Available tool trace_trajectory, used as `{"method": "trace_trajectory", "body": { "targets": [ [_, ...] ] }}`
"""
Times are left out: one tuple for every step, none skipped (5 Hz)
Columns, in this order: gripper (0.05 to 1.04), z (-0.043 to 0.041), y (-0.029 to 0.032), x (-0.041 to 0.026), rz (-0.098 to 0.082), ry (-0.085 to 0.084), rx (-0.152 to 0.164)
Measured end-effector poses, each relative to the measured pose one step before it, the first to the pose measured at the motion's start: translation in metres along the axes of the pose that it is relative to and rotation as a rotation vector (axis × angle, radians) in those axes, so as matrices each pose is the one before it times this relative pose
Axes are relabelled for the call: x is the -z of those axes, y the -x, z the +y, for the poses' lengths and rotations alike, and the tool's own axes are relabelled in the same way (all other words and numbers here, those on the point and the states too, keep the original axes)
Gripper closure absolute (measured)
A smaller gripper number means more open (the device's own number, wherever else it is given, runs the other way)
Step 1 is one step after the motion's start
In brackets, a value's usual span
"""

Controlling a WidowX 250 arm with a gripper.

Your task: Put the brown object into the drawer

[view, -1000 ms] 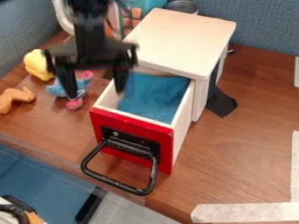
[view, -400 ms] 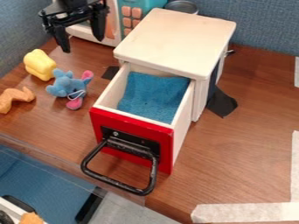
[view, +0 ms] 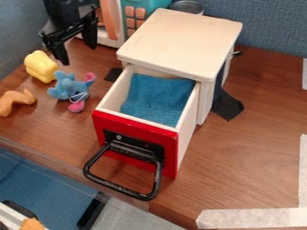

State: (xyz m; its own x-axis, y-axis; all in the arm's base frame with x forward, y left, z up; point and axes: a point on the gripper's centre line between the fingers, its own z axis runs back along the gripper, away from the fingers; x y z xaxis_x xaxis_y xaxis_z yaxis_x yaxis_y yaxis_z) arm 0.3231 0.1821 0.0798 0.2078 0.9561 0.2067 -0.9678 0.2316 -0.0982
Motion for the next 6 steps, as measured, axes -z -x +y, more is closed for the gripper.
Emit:
{"method": "trace_trajectory", "body": {
  "targets": [
    [0.083,0.00363,-0.00384,0.0133,-0.0226,-0.0323,-0.0199],
    [0.083,0.00744,-0.00015,0.01824,-0.0183,-0.0562,-0.0129],
    [0.083,0.00519,0.00075,0.01661,-0.0099,-0.0516,-0.005],
    [0.083,0.00265,0.00069,0.00407,-0.0155,0.0053,-0.0126],
    [0.083,0.00694,-0.01509,-0.01462,0.0228,0.0673,-0.0809],
    [0.083,0.01219,-0.01981,-0.02106,0.0082,0.0546,-0.0837]
  ]
}}
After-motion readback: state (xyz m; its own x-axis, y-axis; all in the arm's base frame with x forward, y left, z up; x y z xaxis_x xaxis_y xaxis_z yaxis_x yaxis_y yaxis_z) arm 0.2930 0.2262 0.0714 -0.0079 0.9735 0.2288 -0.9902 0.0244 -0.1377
